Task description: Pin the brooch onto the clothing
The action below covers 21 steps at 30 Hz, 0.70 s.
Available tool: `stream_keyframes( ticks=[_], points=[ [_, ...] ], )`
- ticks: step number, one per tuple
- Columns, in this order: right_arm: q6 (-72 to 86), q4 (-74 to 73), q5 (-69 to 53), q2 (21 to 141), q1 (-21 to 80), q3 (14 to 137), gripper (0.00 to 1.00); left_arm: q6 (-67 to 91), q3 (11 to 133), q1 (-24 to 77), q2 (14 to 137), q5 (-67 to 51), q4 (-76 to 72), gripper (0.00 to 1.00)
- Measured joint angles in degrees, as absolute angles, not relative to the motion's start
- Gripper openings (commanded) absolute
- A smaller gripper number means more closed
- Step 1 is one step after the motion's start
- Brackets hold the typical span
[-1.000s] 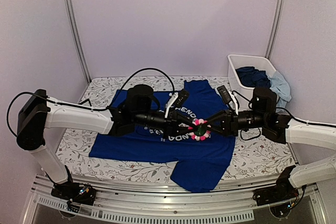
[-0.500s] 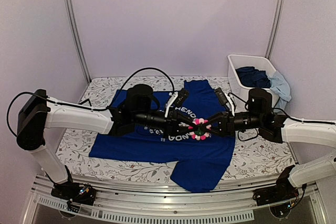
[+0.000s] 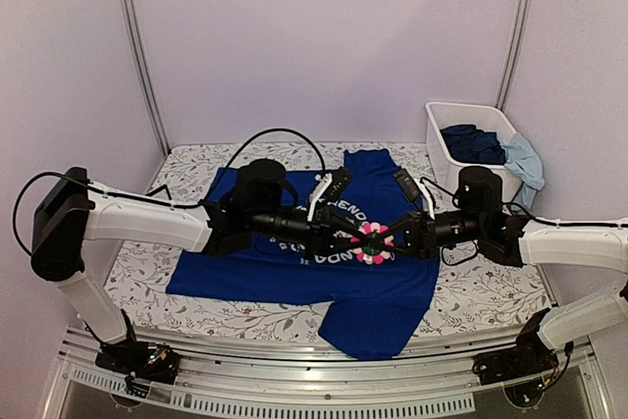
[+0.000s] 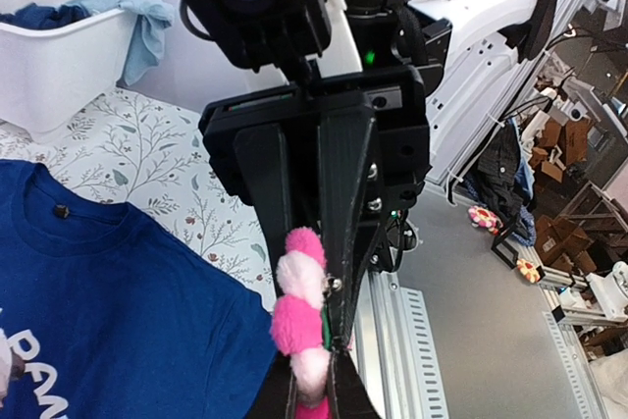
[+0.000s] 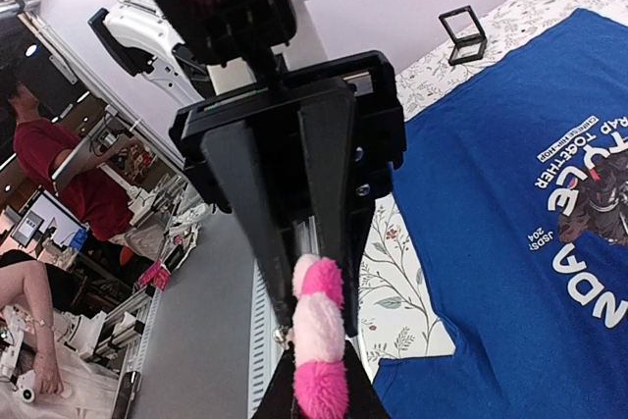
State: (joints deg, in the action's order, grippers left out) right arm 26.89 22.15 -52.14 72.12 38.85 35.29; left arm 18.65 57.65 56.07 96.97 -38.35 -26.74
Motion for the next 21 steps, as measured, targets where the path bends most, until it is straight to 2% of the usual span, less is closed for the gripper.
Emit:
stream_keyframes(
  ticks=[1,3,12,17,21],
  points=[
    [27.2,21.9,-51.9,72.1,38.7,35.3,0.0,18.2,57.5,56.1,97.0,-38.1,-26.8,0.65],
    [28.6,20.9,-50.6,72.3,37.8,35.4,0.0,16.1,57.1,56.1,96.7,-37.3,-26.1,0.72],
    [36.9,20.1,-42.4,78.0,28.5,34.0,0.0,-5.9,60.1,55.7,98.4,-27.6,-11.4,0.71],
    [39.6,21.5,-40.8,82.6,26.0,33.7,0.0,-17.6,72.9,55.5,107.7,-22.1,6.9,0.58],
    [39.6,23.1,-39.4,84.4,24.1,33.7,0.0,-26.7,90.9,55.4,119.6,-21.1,25.4,0.42]
  ],
)
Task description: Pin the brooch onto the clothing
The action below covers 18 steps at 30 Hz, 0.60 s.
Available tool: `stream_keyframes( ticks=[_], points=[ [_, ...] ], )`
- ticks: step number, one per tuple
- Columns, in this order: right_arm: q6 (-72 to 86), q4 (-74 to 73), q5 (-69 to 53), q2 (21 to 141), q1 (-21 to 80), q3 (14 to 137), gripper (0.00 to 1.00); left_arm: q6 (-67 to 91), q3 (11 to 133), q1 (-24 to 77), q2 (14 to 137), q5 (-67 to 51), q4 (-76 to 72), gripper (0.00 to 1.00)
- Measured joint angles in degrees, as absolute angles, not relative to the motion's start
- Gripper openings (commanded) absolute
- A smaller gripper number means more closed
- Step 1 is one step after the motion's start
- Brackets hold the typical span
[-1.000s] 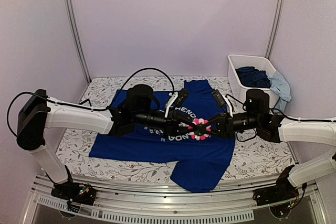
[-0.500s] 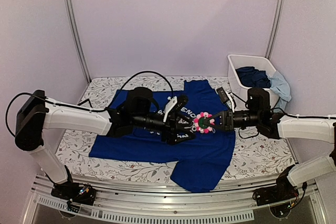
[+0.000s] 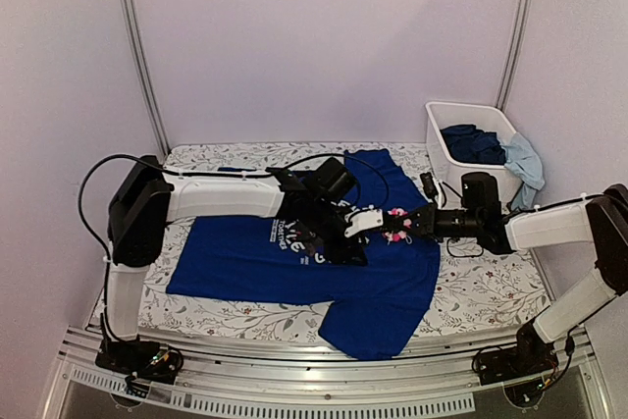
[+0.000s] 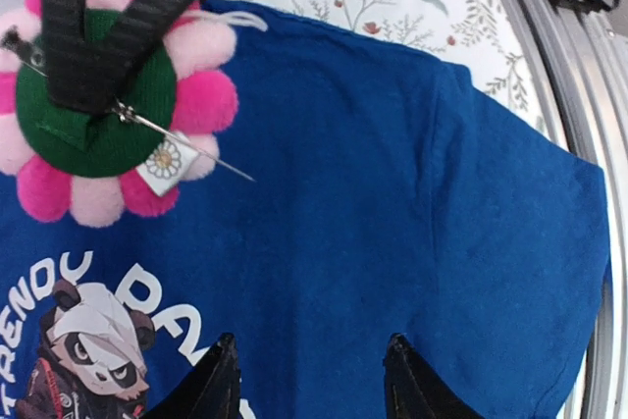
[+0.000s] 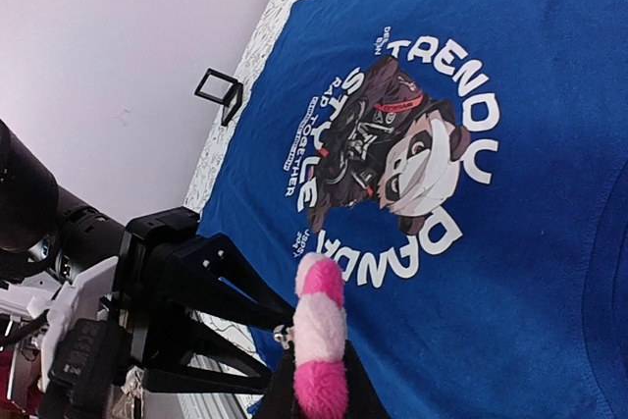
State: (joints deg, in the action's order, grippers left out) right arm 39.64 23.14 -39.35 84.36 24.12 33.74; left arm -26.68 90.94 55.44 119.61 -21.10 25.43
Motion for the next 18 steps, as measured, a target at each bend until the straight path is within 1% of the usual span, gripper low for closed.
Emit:
stream_keyframes(
  ticks=[3,5,7,12,18],
  points=[
    [39.8,24.8,-38.0,86.1,23.2,33.6,0.0,-31.4,103.3,55.4,128.5,-19.1,34.5,0.39],
    [40.4,25.8,-37.2,86.5,23.1,33.1,0.0,-33.3,107.0,55.4,132.1,-17.7,37.0,0.41],
    [41.2,26.9,-36.2,86.5,23.1,32.5,0.0,-35.7,107.3,55.4,133.7,-17.0,38.3,0.44],
    [43.2,28.9,-33.5,86.5,23.1,31.4,0.0,-41.0,105.2,55.3,134.0,-16.9,39.7,0.46],
    [44.8,29.9,-32.6,88.9,23.1,31.2,0.0,-42.0,100.7,55.1,132.4,-17.1,35.5,0.46]
  ],
)
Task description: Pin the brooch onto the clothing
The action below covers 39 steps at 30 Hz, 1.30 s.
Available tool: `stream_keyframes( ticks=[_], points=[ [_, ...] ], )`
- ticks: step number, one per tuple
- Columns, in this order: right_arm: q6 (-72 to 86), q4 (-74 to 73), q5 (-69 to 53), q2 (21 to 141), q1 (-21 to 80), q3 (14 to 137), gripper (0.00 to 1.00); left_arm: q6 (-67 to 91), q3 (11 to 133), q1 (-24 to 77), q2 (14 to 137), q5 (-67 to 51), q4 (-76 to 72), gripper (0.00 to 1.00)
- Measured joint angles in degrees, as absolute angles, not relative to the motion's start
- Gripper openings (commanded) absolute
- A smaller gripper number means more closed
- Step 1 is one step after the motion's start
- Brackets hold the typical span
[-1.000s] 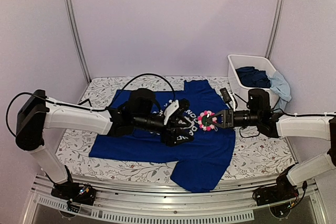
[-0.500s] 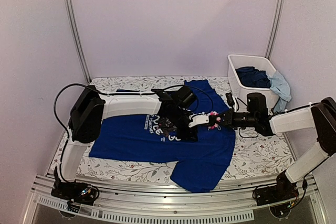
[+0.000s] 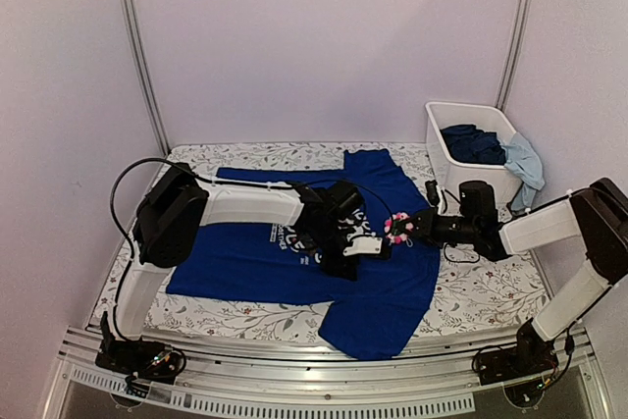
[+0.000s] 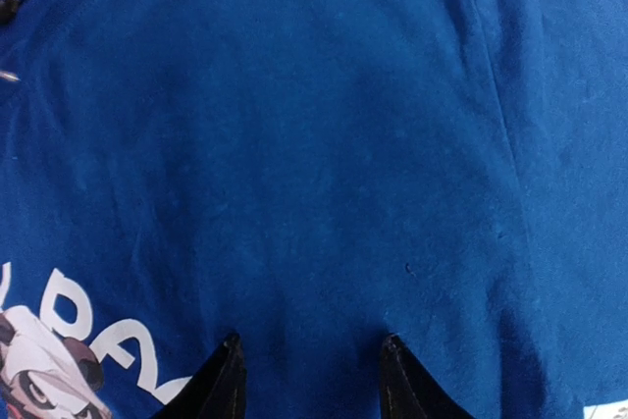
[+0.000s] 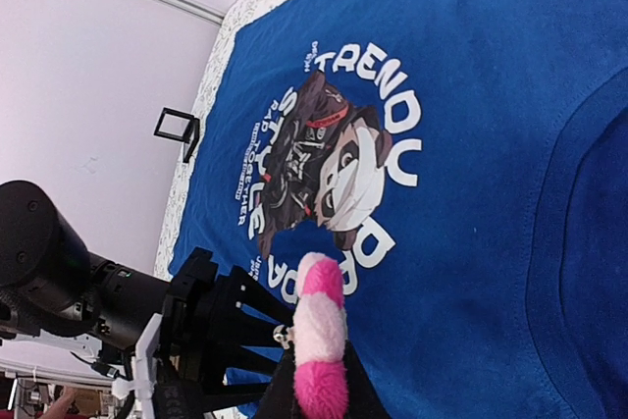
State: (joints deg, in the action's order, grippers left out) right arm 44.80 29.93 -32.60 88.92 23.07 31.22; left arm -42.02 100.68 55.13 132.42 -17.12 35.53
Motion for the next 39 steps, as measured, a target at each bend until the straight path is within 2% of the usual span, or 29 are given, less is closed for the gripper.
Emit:
stream_keyframes(
  ticks=[14,23,28,39],
  points=[
    [45.0,34.1,-35.8,94.5,22.9,31.5,0.0,-43.2,102.7,54.1,131.7,-18.2,36.0,0.46],
    [46.0,41.0,-42.3,99.2,19.9,31.0,0.0,-38.2,100.2,55.0,131.9,-15.4,29.0,0.47],
    [46.5,44.6,-44.9,102.2,19.2,30.7,0.0,-35.6,101.3,55.1,132.1,-13.1,26.0,0.41],
    [46.3,44.8,-45.9,107.0,19.2,33.5,0.0,-34.9,100.3,55.1,132.3,-14.2,27.0,0.45]
  ],
)
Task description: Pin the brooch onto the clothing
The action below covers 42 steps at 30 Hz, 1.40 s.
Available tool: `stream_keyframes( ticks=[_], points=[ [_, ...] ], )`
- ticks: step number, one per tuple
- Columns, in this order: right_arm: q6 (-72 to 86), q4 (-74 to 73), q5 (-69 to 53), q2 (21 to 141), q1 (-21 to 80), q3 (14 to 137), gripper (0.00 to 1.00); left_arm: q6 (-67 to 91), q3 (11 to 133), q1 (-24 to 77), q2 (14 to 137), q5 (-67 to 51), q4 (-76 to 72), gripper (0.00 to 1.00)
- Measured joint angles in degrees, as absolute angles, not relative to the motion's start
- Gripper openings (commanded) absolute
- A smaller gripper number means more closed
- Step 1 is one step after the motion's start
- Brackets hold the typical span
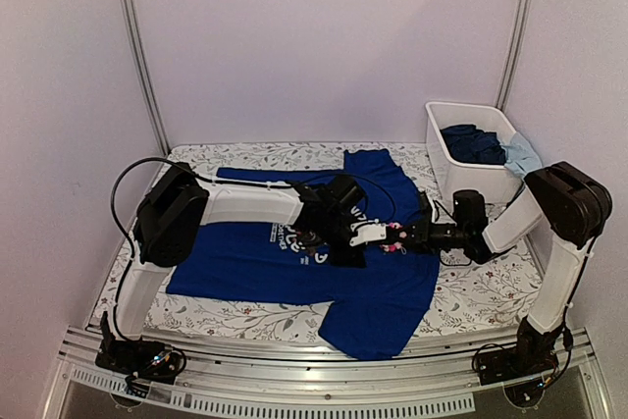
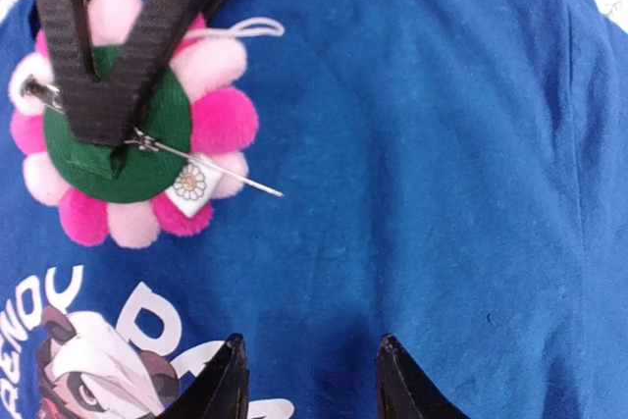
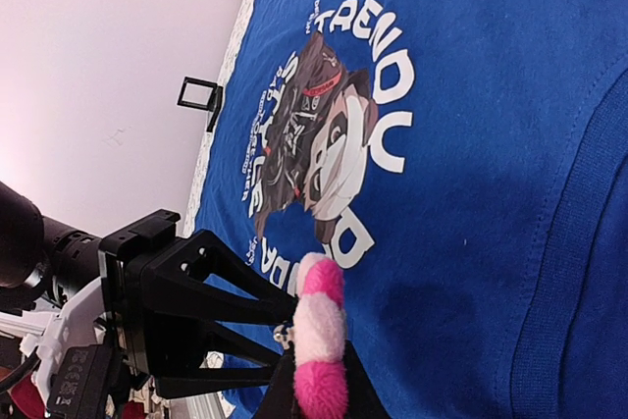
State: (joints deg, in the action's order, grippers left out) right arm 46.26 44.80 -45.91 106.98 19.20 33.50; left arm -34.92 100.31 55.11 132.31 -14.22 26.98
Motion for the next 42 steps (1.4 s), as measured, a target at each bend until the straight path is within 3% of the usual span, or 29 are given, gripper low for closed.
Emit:
stream_keyframes(
  ticks=[9,17,23,42],
  points=[
    [47.4,46.4,-46.0,107.9,19.2,33.3,0.0,-33.9,100.3,55.4,133.3,-16.1,27.8,0.42],
    [49.8,48.6,-46.0,111.0,19.6,33.2,0.0,-32.8,100.3,55.7,133.6,-16.3,27.7,0.32],
    [50.5,49.2,-46.0,111.6,21.1,33.2,0.0,-32.8,100.3,56.1,133.7,-16.3,27.8,0.0],
    [51.7,48.0,-47.1,113.0,23.3,35.4,0.0,-31.7,100.5,56.3,133.6,-17.4,28.2,0.0]
  ],
)
